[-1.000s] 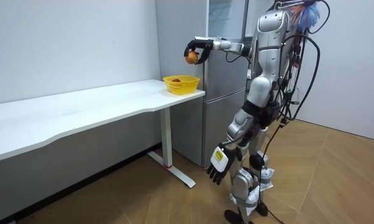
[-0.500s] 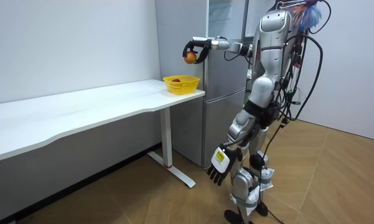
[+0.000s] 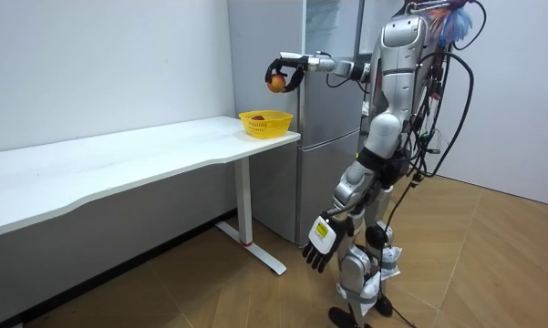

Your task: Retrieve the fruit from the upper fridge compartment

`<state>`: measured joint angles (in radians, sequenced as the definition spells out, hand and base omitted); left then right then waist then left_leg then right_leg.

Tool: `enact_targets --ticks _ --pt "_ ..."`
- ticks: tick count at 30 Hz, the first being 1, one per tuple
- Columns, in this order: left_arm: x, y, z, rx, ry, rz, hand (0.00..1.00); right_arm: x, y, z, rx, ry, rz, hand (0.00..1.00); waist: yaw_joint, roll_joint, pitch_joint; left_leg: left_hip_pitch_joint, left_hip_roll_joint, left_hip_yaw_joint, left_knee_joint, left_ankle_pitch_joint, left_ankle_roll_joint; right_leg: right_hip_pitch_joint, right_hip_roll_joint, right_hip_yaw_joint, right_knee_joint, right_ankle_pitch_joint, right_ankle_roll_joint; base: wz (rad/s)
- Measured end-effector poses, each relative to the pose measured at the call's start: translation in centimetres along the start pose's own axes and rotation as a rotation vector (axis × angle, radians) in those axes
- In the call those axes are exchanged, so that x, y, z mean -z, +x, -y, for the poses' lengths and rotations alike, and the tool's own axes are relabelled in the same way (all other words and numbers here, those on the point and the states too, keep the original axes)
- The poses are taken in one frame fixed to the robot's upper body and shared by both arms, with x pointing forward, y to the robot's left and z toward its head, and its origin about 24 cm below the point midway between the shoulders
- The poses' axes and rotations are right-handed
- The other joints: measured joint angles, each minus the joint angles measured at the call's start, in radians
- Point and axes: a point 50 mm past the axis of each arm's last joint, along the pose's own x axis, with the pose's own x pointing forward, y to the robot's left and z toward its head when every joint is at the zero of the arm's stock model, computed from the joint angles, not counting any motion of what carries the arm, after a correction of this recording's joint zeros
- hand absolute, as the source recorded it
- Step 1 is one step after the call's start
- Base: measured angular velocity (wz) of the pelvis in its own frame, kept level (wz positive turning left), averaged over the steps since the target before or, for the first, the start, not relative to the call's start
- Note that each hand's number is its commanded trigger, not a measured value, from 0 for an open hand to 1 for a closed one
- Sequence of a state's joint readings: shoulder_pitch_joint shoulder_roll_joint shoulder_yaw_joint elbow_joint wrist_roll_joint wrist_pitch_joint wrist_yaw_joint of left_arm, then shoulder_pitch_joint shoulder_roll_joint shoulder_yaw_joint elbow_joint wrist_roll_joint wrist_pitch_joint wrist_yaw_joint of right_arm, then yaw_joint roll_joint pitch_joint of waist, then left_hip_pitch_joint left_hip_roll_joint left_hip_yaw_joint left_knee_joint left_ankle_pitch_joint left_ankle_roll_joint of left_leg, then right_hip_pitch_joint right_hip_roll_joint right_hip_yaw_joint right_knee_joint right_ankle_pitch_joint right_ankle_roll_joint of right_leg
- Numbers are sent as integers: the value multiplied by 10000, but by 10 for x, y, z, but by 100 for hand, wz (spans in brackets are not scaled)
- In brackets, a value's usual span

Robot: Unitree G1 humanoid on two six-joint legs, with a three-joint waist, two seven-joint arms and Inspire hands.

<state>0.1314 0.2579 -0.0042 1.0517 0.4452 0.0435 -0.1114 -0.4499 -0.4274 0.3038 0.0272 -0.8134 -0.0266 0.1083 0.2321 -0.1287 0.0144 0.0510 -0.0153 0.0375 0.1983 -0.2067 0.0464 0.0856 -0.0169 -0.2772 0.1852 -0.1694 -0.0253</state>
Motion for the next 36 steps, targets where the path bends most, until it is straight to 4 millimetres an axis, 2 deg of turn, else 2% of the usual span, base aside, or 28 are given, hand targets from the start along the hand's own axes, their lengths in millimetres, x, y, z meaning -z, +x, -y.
enact_targets --ticks 5,6,7,8,9,19,27,36 --pt "0 0 0 14 31 0 0 0 0 -1 -26 9 -15 100 -36 12 8 -37 1 -12 9 0 -1 -17 2 -9 -1 0 0 0" --pt "0 0 0 16 36 1 0 -1 0 -1 -60 6 2 92 -40 12 8 -43 1 -13 9 0 -1 -22 2 -10 -1 -1 0 0" --pt "0 0 1 16 39 1 0 -2 0 -3 -107 0 50 76 -44 12 8 -47 1 -14 9 0 -1 -25 2 -10 -1 -1 1 0" --pt "0 0 0 15 52 0 0 -3 0 -3 -131 -4 77 23 -52 12 8 -51 1 -24 13 -1 -1 -26 2 -15 -2 -1 1 4" --pt "0 0 0 11 97 0 0 -4 0 -4 -179 -10 124 0 -59 11 8 -65 -4 -57 20 -1 0 -26 0 -27 -1 -1 1 5" --pt "0 0 1 54 187 -10 0 -12 1 -15 -757 -25 333 0 9 12 9 -50 -6 -70 14 -1 -1 -12 4 -15 -3 -1 1 0" --pt "0 0 2 56 173 -15 0 -18 3 -28 -1294 312 300 0 203 11 8 -37 -6 -72 27 -1 -1 12 -1 -30 -3 -1 1 0" --pt "0 0 1 57 160 -8 0 -20 4 -29 -1343 339 351 0 183 -1 5 -60 -9 -118 26 -1 0 17 -16 -216 -5 0 1 0"
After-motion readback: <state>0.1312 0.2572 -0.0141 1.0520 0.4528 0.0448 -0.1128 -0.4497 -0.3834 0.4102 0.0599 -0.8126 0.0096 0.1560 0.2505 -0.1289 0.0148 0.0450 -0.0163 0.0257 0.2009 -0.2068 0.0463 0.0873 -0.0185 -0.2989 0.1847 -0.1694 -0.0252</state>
